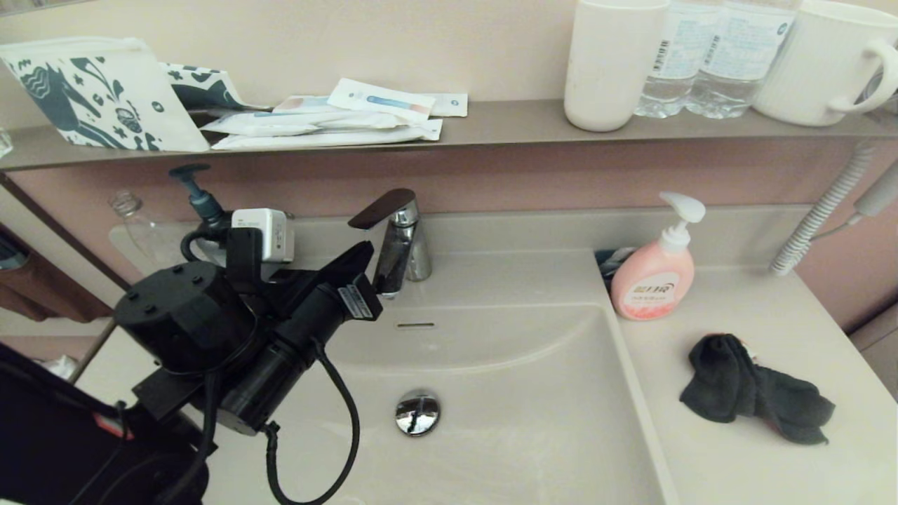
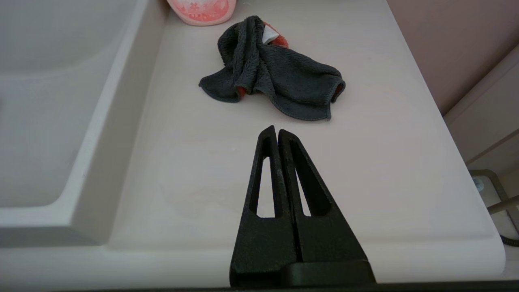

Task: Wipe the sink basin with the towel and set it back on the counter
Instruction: Turn on the faucet

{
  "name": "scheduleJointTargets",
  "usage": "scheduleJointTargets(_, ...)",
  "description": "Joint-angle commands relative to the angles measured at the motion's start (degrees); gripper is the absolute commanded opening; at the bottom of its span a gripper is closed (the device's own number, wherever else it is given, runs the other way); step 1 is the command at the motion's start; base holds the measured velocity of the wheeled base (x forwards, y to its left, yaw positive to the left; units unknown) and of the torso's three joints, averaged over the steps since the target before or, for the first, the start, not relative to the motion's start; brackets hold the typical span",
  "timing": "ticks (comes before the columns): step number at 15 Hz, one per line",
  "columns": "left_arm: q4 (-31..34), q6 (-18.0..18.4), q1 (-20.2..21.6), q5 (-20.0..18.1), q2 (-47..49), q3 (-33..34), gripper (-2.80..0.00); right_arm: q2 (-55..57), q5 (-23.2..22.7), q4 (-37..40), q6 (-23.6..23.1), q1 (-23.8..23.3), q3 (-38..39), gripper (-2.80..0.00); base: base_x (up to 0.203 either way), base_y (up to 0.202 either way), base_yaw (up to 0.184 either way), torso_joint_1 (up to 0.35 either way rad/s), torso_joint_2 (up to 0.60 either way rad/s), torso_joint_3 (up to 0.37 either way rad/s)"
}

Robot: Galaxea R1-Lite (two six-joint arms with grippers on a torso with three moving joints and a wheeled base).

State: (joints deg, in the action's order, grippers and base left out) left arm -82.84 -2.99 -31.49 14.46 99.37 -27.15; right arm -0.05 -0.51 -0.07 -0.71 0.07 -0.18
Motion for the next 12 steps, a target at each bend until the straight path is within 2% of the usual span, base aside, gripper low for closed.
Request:
scheduleJointTargets(1, -1.8, 0.0, 0.4, 0.1, 2.0, -0.6, -2.8, 0.0, 0.0, 0.0, 0.0, 0.0, 0.0, -2.8, 0.0, 0.0, 0.0, 0.0, 0.0, 0.0)
scheduleJointTargets(12, -2.1, 0.3, 2.1, 1.0, 2.8, -6.2, -2.8, 0.0, 0.0, 0.0, 0.0, 0.0, 0.0, -2.8, 0.0, 0.0, 0.0, 0.0, 0.0, 0.0)
